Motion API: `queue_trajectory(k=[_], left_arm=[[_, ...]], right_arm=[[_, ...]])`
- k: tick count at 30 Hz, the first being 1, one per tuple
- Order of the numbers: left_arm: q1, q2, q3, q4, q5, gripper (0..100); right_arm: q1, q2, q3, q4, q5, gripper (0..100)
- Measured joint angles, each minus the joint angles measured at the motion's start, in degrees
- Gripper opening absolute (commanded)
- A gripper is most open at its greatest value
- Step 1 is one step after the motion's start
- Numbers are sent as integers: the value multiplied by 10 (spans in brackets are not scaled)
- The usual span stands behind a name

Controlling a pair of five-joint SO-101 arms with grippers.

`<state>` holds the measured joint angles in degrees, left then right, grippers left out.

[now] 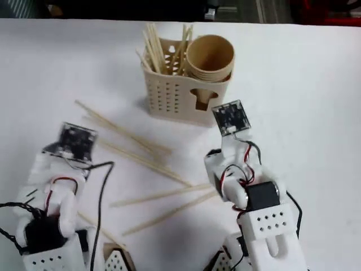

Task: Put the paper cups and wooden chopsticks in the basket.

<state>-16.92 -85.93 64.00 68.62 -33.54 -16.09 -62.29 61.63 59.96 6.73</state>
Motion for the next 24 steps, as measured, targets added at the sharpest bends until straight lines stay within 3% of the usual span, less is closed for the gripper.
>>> queue_trajectory(k=[10, 15, 24], left_arm=[[47, 53, -42, 40, -129, 245], [55, 213, -127, 41, -179, 245], [98, 517, -302, 71, -363, 245]], right_arm=[[34, 0, 79, -98, -32, 18], [62, 0, 84, -105, -32, 18], [62, 0, 89, -108, -32, 18]])
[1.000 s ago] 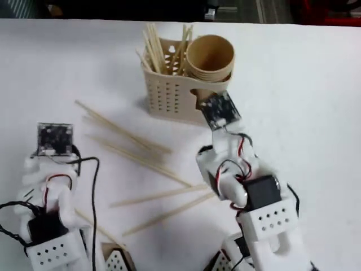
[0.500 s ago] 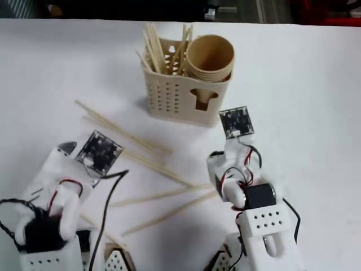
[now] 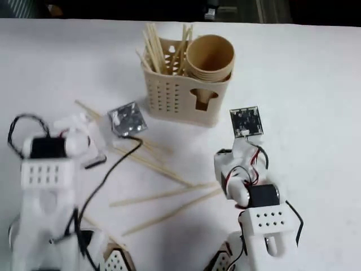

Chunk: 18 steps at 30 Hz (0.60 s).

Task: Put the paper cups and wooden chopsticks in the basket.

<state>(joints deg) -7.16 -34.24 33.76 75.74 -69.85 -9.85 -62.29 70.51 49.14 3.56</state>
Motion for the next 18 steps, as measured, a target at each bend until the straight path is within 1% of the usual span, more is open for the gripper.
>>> queue_trajectory(k=[3, 6, 10, 13, 18], left_arm=[[1, 93, -53, 1, -40, 242], [1, 184, -99, 1, -61, 241], [1, 279, -155, 1, -69, 241], [1, 332, -178, -19, -69, 241], [2, 396, -180, -65, -69, 241]], right_arm=[[4, 0, 0, 0, 0, 18], [3, 0, 0, 0, 0, 18], [3, 0, 0, 0, 0, 18], [3, 0, 0, 0, 0, 18], [3, 0, 0, 0, 0, 18]])
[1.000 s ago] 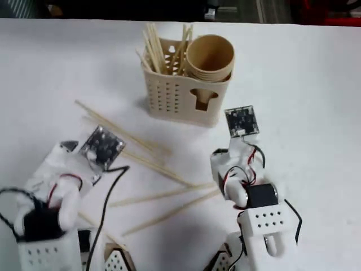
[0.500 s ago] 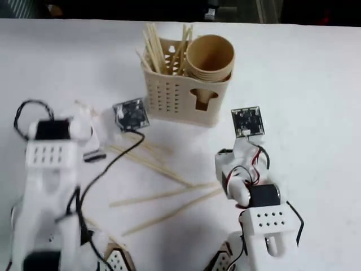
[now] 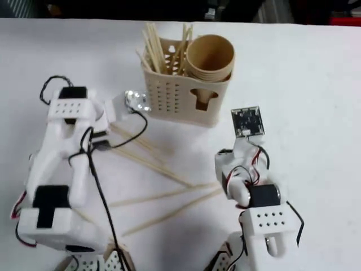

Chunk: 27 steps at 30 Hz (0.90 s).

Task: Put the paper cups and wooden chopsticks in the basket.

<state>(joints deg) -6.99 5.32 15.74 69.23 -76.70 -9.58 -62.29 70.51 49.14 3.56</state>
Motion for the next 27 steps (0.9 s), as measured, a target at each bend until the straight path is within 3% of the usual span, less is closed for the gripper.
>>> queue_trajectory(k=[16, 27], left_arm=[[40, 128, -22, -107, 0, 241], [51, 158, -47, -100, 0, 240]], right_arm=[[0, 0, 0, 0, 0, 18], [0, -5, 1, 0, 0, 18]])
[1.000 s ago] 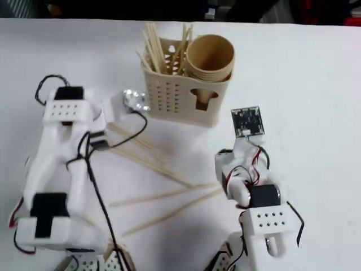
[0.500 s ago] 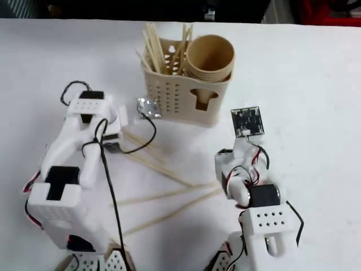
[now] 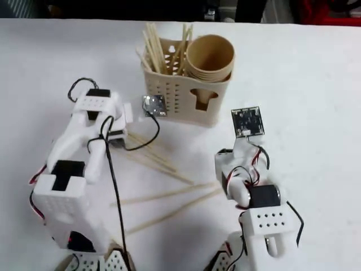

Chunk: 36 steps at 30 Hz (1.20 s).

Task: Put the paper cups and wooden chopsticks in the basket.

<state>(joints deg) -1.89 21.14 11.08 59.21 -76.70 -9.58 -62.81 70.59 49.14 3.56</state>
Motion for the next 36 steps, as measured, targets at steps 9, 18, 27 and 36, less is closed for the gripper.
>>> queue_trajectory(k=[9, 18, 27, 36], left_arm=[[16, 1, -5, 73, -13, 182], [30, 3, -4, 127, -13, 68], [83, 2, 24, 195, -13, 23], [89, 1, 30, 219, -13, 21]], right_arm=[[0, 0, 0, 0, 0, 18], [0, 0, 0, 0, 0, 18], [0, 0, 0, 0, 0, 18], [0, 0, 0, 0, 0, 18]])
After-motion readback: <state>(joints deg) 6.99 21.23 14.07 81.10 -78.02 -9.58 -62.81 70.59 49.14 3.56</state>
